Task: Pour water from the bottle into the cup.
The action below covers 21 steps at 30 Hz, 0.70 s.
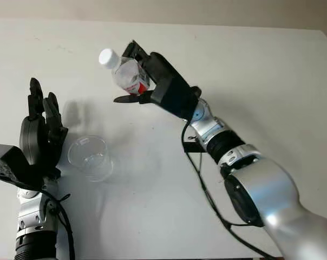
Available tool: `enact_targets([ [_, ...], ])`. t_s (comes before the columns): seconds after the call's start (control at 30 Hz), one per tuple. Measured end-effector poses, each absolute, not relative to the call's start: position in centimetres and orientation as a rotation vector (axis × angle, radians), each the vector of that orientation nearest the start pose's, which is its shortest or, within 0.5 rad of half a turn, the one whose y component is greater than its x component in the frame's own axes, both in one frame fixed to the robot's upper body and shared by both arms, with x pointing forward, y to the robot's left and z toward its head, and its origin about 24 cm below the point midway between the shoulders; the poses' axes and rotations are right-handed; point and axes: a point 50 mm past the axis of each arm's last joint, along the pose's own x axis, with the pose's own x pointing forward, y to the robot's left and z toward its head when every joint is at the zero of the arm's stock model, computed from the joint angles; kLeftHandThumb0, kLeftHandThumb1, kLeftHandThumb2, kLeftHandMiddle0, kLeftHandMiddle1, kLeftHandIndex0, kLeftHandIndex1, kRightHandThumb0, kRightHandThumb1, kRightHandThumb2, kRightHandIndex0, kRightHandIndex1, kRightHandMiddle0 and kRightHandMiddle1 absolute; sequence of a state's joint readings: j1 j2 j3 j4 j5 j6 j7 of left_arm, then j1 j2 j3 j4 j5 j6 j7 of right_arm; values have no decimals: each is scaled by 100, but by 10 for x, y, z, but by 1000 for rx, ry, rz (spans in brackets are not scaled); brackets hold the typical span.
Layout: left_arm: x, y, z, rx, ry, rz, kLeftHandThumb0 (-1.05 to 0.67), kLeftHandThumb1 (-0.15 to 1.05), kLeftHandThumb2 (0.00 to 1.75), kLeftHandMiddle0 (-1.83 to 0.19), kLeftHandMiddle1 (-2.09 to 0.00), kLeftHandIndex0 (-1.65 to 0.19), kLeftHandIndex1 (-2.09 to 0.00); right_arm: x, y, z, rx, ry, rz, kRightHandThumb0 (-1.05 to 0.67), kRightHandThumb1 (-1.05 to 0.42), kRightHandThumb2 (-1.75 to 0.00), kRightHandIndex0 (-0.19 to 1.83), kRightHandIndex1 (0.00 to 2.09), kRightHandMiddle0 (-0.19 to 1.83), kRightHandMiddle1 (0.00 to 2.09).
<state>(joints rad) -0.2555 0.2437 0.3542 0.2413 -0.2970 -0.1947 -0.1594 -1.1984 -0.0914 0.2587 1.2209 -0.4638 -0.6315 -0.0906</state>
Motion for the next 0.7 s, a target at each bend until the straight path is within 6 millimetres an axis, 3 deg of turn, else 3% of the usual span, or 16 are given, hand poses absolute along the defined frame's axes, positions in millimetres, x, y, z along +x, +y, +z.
enact_targets([
  [0.17, 288, 265, 97, -81, -297, 176, -70, 105, 76, 10, -6, 17, -5, 388, -30, 205, -907, -756, 489, -10, -101, -19, 113, 209, 77, 209],
  [0.37, 288, 265, 97, -78, -295, 182, -70, 105, 76, 10, -6, 17, -5, 385, -30, 206, -1000, -839, 491, -9, -100, -22, 111, 209, 73, 209],
  [0.4, 288, 264, 97, -79, -294, 183, -70, 105, 76, 9, -6, 17, -5, 385, -30, 205, -1012, -846, 494, -9, -96, -30, 113, 209, 74, 209],
  [0.5, 288, 264, 97, -85, -294, 190, -70, 105, 75, 8, -6, 16, -6, 384, -31, 204, -1042, -867, 497, -9, -72, -75, 114, 209, 80, 209],
  [0.7, 290, 259, 97, -88, -294, 181, -72, 105, 74, 10, -5, 17, -5, 381, -32, 202, -1086, -926, 500, -10, -65, -88, 114, 209, 83, 209],
])
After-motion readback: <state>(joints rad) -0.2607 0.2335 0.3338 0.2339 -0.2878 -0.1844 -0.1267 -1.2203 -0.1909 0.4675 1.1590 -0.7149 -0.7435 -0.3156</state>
